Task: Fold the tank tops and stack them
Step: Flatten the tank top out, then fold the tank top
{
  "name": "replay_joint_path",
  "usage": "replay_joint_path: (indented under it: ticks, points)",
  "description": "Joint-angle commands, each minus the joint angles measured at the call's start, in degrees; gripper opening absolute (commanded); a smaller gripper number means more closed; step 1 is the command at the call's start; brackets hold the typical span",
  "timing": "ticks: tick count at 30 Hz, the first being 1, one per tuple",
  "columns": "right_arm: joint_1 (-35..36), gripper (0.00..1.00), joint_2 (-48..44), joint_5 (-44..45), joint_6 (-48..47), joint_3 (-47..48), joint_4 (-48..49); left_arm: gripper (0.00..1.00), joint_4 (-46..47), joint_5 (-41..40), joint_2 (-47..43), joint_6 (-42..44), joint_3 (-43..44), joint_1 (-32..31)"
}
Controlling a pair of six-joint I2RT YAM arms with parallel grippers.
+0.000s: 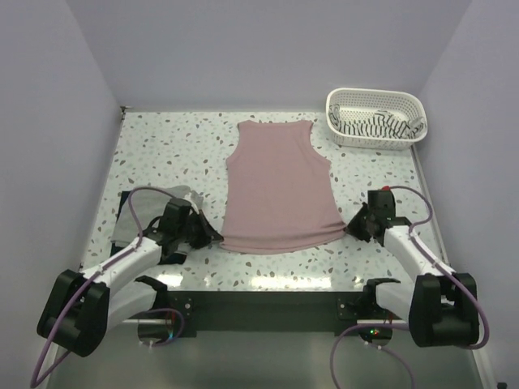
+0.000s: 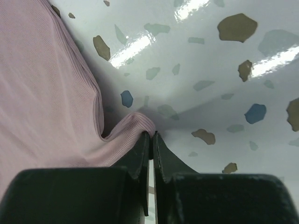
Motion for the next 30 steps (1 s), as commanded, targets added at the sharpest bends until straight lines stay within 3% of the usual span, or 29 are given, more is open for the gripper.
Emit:
replay_joint_path:
  ticks: [1,13,15,16,17,19,20,21,22,27,30]
  points:
    - [-1.77,0.0,-3.83,1.17,-2.67,3.6,-7.09,0.0,-4.44,-0.78,-1.97,0.71,2.05,-0.19]
    - [-2.13,0.01,-12.98,-1.65,-2.14,5.89,-24.59,0.01,-10.94,4.49,-4.52,3.35,2.93,-0.28]
    - [-2.22,0.04,-14.56,-2.35,-1.62,5.8,-26.87,0.06,-11.64,5.72,-5.04,4.4,2.67,-0.71]
    - [-2.22,0.07,-15.09,-2.35,-1.53,5.8,-27.58,0.16,-12.08,6.6,-5.22,4.75,2.58,-0.8]
    - [-2.13,0.18,-15.79,-2.0,-1.53,6.06,-28.37,0.21,-12.52,6.78,-6.01,5.63,2.58,-0.98]
    - [-2.22,0.27,-17.55,-2.0,-1.53,6.42,-29.95,0.38,-14.1,7.31,-7.24,6.42,3.1,-1.16]
    - [-2.13,0.4,-18.25,-1.22,-1.96,7.64,-30.74,0.43,-15.5,7.14,-8.81,7.21,3.89,-1.07]
    - [-2.22,0.43,-19.83,-0.6,-2.05,8.17,-31.44,0.5,-15.95,6.7,-9.52,7.56,4.42,-1.07]
    - [-2.13,0.47,-20.63,-0.33,-2.23,8.78,-31.54,0.51,-16.56,6.26,-10.23,7.74,4.95,-1.07]
    - [-1.35,0.46,-23.88,-3.85,-3.11,11.51,-29.0,0.53,-16.75,-1.37,-7.35,7.66,12.66,-1.07]
    - [6.89,0.44,-23.63,0.88,0.91,13.27,-25.32,0.49,-12.64,-6.29,0.38,7.13,18.98,-0.9]
